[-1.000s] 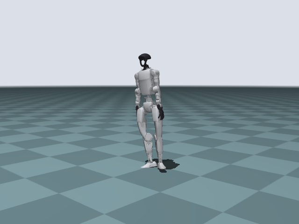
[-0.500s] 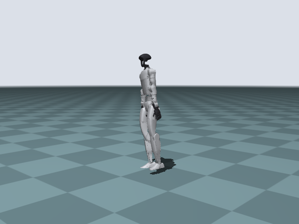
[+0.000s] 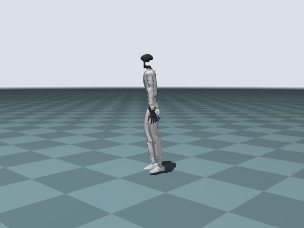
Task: Upper body actions
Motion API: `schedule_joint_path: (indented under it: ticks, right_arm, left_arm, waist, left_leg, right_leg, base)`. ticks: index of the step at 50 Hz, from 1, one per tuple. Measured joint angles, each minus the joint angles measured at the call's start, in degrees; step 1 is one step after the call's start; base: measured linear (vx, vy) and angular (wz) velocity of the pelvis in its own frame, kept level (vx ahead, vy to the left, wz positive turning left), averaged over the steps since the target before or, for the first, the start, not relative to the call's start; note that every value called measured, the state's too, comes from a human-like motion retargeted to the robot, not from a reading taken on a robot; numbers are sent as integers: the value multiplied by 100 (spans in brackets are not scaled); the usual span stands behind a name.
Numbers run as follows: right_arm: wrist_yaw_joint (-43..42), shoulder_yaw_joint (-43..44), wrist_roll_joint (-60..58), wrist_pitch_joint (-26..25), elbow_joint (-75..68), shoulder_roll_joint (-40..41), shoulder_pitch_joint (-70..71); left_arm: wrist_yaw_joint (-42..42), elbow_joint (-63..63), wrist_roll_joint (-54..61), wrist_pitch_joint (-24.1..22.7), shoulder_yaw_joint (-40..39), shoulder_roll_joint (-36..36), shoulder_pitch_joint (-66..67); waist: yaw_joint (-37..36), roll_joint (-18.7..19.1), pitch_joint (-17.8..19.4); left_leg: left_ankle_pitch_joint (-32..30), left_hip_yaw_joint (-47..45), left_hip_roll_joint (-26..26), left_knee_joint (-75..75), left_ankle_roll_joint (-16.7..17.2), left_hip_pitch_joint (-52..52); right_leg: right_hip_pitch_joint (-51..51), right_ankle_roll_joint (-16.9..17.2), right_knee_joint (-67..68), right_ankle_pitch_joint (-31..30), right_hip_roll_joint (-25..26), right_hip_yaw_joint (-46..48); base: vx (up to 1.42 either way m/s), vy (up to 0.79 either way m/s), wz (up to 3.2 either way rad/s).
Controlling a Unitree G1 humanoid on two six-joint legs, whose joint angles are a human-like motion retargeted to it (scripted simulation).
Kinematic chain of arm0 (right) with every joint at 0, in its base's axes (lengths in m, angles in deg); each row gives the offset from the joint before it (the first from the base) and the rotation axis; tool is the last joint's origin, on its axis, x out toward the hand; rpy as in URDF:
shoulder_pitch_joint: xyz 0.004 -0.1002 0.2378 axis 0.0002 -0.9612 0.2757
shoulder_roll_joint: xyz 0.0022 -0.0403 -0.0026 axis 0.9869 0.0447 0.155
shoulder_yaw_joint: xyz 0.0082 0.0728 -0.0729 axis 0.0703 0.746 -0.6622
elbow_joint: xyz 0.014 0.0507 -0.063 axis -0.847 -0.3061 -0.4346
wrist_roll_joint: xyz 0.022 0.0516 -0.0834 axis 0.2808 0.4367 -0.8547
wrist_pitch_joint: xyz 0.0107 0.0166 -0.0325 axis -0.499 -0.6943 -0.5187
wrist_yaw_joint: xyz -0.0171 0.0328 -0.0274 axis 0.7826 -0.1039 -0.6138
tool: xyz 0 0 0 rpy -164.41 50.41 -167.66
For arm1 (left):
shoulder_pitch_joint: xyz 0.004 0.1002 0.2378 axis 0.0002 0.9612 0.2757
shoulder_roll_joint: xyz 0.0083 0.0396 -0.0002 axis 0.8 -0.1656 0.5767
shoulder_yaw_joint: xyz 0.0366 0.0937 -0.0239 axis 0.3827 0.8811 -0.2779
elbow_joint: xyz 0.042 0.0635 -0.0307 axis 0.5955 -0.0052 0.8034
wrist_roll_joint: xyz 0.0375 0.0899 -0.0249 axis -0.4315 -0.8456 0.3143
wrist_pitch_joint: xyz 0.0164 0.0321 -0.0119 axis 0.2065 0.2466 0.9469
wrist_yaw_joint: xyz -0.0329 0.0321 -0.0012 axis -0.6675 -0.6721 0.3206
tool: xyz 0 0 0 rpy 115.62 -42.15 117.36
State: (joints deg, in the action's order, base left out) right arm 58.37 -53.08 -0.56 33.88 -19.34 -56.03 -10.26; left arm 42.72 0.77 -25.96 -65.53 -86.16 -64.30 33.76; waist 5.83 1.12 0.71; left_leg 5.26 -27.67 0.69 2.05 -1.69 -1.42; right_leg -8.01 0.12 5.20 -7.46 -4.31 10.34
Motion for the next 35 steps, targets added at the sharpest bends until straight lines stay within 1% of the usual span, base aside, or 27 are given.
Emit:
schedule_joint_path:
  ticks: [5, 8, 10, 12, 15, 19, 25, 29, 35]
  right_arm:
    - [-73, -77, -137, 102, 100, 0, 29]
    - [-66, -12, -268, 88, 32, -19, -1]
    - [-10, 113, -373, 42, 8, -31, 30]
    - [33, 188, -429, 46, 61, -46, 96]
    - [84, 147, -425, 91, 211, -56, 184]
    - [136, 40, -244, 171, 396, -5, 231]
    - [242, -72, -132, 252, 488, 79, 283]
    - [278, -234, -375, 273, 490, 87, 274]
    - [227, -333, -665, 281, 378, 88, 189]
  left_arm:
    - [35, 111, -33, 110, -21, 203, -15]
    - [-55, 156, -70, 142, 2, 273, 56]
    - [-148, 211, 40, 118, 2, 241, 79]
    - [-204, 318, 235, 29, -82, 168, 75]
    - [-45, 486, 397, -29, -157, 88, 118]
    - [-22, 656, 105, 52, -28, 76, 167]
    - [-63, 611, -306, 65, 269, 95, 121]
    - [-7, 516, -229, 64, 250, 59, 100]
    - [200, 460, -151, 128, 189, 42, 85]
  waist:
    - [61, -78, 21]
    - [-166, -213, -75]
    - [-422, -223, -139]
    - [-504, -210, -144]
    - [-340, -140, -198]
    - [-111, -71, -312]
    - [-279, -109, -296]
    - [-319, -108, -267]
    - [-239, -97, -326]
  left_leg:
    - [6, 67, -60, 5, 7, 74]
    - [1, 99, -184, -41, 18, 184]
    - [-5, 57, -183, -67, 29, 193]
    - [-16, 57, -173, -74, 34, 193]
    - [-49, 115, -143, -91, 40, 171]
    - [-121, 245, -130, -110, 47, 112]
    - [-110, 253, -82, -59, 89, 88]
    - [-90, 228, -34, -41, 118, 101]
    - [-92, 204, 21, -74, 162, 83]
  right_leg:
    - [289, -154, -251, 249, -30, 399]
    - [431, -191, -406, 234, -65, 492]
    - [451, -158, -461, 210, -82, 553]
    - [467, -177, -474, 224, -53, 554]
    - [503, -189, -487, 269, -13, 604]
    - [546, -188, -549, 288, 13, 786]
    - [522, -211, -538, 291, 30, 790]
    - [523, -222, -529, 296, 58, 772]
    - [504, -238, -547, 311, 111, 796]
  base:
    - [-1, -5, 23]
    - [14, -11, 13]
    - [3, -11, -6]
    - [-2, -8, 12]
    - [4, -5, 40]
    - [4, -5, 38]
    - [0, -2, 4]
    - [0, 0, 0]
    - [0, 0, 0]
